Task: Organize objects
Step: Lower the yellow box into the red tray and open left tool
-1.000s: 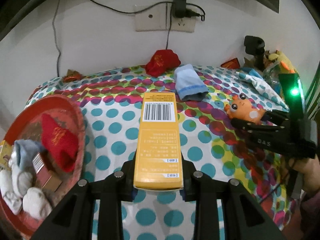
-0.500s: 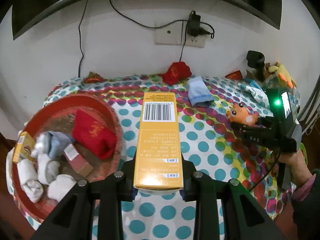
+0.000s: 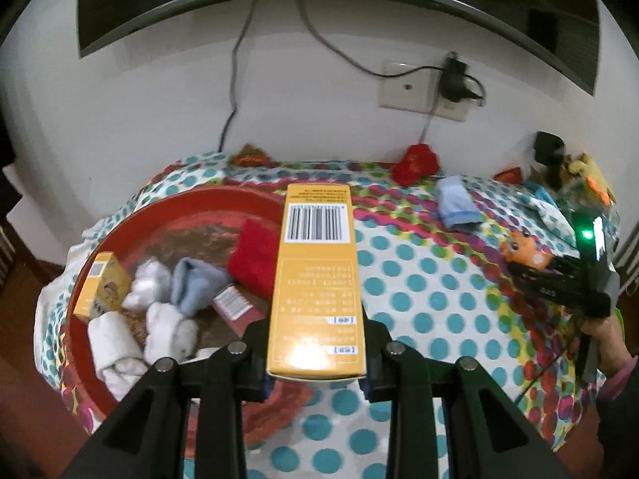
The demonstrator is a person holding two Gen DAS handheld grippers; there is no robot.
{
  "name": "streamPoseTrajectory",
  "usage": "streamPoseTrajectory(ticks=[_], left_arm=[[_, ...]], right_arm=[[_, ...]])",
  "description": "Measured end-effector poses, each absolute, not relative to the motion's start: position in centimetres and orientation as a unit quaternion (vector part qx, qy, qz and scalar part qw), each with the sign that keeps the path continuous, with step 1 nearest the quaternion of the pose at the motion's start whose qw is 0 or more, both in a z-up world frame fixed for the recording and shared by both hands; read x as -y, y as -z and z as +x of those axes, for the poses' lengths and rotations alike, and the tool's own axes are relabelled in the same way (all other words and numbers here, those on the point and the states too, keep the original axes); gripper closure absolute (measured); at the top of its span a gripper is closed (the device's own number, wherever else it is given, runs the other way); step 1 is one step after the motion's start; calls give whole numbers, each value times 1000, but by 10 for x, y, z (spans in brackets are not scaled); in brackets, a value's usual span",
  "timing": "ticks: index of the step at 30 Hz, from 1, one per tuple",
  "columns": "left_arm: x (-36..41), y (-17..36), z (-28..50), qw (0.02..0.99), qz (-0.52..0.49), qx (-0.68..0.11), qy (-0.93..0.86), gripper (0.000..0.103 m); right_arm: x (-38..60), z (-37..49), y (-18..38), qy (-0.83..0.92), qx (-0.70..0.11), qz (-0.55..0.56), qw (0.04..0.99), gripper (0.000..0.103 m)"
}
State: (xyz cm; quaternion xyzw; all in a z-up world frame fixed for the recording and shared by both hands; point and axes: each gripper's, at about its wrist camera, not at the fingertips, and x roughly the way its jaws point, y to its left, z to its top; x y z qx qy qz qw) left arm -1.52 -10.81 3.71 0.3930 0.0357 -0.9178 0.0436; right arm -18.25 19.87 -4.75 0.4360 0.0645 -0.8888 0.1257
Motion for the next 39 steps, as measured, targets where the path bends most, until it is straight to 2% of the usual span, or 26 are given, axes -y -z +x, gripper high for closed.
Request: streamPoseTrajectory(ticks=[21,39], left_arm=[[204,-17,-22,128,406,-43,904,73],[253,-2,-38,135,418,-81,895,72]], right_arm=[[-199,-183,48,889,-65,436,125,50],[-199,-183,47,889,-65,436,124,47]])
